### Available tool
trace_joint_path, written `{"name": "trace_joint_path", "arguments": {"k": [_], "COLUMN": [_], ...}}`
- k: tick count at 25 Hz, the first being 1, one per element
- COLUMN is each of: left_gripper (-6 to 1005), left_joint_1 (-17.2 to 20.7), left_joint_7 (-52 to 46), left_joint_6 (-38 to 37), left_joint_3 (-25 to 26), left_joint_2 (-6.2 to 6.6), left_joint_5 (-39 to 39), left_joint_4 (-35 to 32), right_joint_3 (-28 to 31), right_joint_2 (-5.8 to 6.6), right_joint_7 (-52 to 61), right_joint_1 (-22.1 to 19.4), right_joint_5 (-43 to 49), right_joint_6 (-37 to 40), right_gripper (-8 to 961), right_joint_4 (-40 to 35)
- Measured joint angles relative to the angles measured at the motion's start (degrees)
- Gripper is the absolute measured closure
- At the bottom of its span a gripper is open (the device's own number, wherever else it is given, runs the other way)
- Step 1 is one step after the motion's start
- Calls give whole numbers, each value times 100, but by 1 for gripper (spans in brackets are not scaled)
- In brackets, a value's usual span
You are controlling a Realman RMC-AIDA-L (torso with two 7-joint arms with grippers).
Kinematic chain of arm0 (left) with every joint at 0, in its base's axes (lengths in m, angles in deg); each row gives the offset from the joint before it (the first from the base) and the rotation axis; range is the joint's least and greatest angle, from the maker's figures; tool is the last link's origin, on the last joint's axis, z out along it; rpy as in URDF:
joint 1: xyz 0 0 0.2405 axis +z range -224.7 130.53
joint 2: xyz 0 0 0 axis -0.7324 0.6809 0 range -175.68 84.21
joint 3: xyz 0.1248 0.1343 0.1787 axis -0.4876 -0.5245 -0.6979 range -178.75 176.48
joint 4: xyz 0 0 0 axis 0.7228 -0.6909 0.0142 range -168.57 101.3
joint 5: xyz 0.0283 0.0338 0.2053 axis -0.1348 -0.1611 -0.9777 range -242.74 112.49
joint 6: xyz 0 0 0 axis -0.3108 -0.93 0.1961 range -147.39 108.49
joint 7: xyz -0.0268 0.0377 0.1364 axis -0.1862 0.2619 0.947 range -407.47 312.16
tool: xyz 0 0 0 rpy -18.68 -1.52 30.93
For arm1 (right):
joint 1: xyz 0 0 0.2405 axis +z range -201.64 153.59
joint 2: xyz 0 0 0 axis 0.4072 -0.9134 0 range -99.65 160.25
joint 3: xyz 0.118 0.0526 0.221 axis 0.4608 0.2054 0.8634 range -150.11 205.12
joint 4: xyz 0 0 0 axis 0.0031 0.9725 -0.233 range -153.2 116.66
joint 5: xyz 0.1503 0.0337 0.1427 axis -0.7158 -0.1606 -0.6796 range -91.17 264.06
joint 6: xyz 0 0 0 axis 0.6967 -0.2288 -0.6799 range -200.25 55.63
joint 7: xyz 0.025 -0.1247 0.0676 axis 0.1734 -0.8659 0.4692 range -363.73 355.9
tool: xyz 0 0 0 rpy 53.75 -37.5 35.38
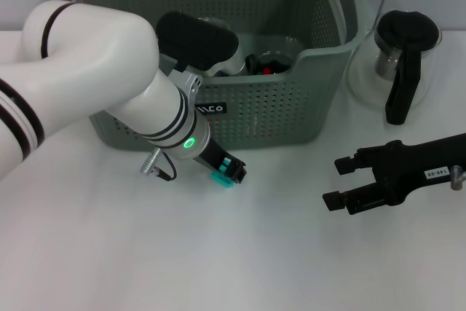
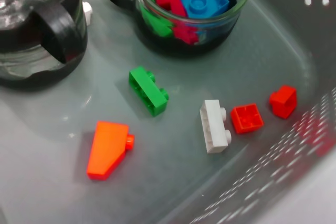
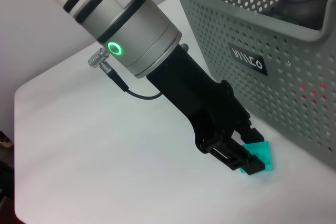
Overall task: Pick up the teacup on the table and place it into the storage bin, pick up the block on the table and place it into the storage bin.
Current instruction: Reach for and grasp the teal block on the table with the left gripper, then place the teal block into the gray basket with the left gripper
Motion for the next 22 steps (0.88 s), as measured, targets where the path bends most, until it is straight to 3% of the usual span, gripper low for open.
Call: {"name": "trace_joint_path", "arguments": {"k": [5,8,14,22], "left_gripper": [533,606,603,598], "left_joint_1": [-12,-17,-22,191], "left_joint_7": [-1,-1,-1,44], "left_joint_6": [1,-42,-505,-1590], "left_joint_3": [-7,-8,-17,32], "left_joint_2": [0,0,0,18], "left_joint_5": [-28,-32,-27,113], "left_joint_4": [1,-41,-383,-1372], "right_joint_3": [0,0,0,7], "right_joint_2": [0,0,1,26], "right_joint_7": [0,1,-9,-48], "right_joint_1": [0,0,-5,-46], "right_joint_5": [0,0,0,0], "right_joint_6": [9,10,-6,-8], "right_gripper": [32,32,32,39], "right_joint_4": [-2,-2,-2,-14]}}
